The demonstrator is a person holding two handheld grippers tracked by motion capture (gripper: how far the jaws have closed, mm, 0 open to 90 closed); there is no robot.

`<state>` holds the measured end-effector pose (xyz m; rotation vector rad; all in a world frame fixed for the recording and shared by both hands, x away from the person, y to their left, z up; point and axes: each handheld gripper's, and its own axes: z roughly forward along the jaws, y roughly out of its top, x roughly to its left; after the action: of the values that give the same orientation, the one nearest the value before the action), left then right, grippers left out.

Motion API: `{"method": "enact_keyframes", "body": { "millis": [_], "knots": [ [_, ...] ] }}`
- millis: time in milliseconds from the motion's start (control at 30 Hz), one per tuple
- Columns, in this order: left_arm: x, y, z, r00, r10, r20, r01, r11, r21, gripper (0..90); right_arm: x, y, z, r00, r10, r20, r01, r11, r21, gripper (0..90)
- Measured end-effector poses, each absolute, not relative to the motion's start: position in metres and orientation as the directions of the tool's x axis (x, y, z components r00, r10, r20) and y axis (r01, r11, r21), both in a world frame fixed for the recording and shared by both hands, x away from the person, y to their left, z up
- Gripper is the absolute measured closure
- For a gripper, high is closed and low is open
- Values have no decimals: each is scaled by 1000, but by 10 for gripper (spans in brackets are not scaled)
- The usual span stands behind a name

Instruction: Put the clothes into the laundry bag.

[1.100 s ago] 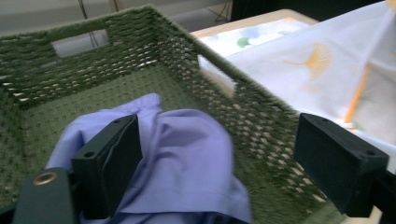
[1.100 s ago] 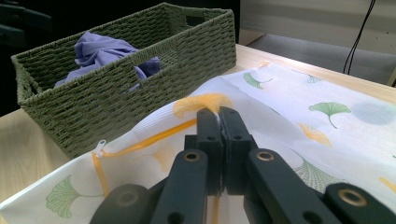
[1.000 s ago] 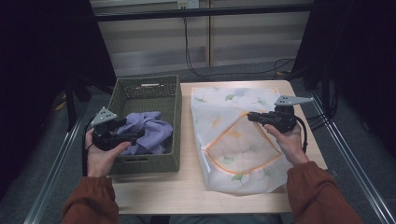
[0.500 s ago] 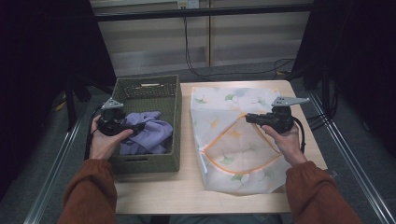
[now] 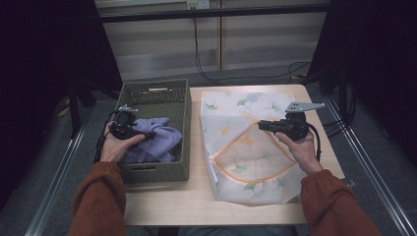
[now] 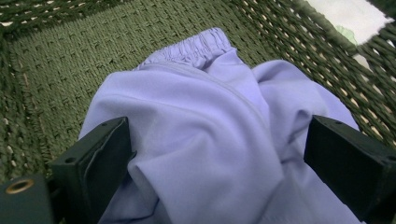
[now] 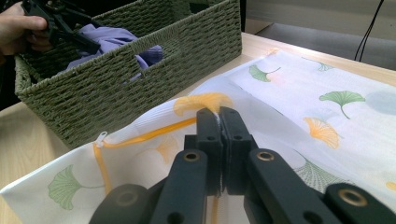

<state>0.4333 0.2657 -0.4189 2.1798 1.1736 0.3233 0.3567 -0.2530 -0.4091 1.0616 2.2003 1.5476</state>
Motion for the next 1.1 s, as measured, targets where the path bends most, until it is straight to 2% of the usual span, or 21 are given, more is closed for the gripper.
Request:
{"method": "enact_keyframes", "body": {
  "millis": [233,467,500,600,800,867,967,1100],
  "knots": [
    [442,258,-436,587,806,-75,722,-479,499,52,356,-249,-409,-718,669,194,412,184,893,885],
    [443,251,-442,616,785,-58,720,-532,445,46,355,-251,-407,-716,671,192,410,182,894,885],
    [442,248,-445,609,789,-76,733,-524,433,46,355,-251,-407,-716,671,192,410,182,894,885],
    [444,240,-456,664,747,-43,722,-624,300,56,356,-249,-409,-722,665,191,414,195,889,885],
    [446,240,-464,659,751,-48,726,-618,302,30,356,-248,-410,-727,659,193,417,199,887,885],
    [444,237,-470,699,715,19,683,-674,280,0,355,-248,-409,-730,657,188,410,202,889,885],
    [445,237,-473,699,715,9,686,-674,275,0,355,-248,-409,-731,657,186,408,202,891,885],
    [441,239,-477,689,724,16,679,-654,334,0,356,-248,-409,-732,655,189,409,201,890,885]
  ]
}}
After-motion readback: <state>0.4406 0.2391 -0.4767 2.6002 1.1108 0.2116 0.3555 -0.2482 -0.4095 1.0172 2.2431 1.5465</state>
